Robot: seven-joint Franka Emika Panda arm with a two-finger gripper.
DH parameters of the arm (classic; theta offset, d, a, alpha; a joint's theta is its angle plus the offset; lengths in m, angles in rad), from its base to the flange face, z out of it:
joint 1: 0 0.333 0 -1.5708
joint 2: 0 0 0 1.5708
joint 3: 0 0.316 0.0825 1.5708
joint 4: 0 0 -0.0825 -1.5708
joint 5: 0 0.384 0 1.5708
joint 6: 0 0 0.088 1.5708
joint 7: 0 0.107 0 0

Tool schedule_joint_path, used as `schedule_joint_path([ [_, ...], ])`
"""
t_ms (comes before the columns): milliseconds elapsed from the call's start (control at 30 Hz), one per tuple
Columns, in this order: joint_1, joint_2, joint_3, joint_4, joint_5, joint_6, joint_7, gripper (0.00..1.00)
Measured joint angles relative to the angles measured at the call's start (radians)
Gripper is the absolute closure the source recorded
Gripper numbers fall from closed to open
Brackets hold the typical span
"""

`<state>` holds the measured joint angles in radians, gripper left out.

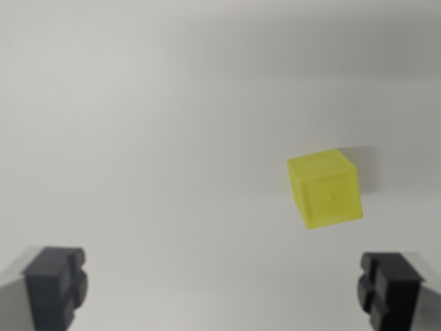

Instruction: Pick yellow cube

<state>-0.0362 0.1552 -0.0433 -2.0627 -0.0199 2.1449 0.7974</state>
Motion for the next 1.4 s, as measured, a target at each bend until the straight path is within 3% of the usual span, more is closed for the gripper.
schedule_joint_path([
  [700,-0.052,0.015,0.0,-0.137,0.0,0.173,-0.115,0.0],
  [1400,-0.109,0.063,0.0,-0.242,0.006,0.346,-0.24,0.0],
])
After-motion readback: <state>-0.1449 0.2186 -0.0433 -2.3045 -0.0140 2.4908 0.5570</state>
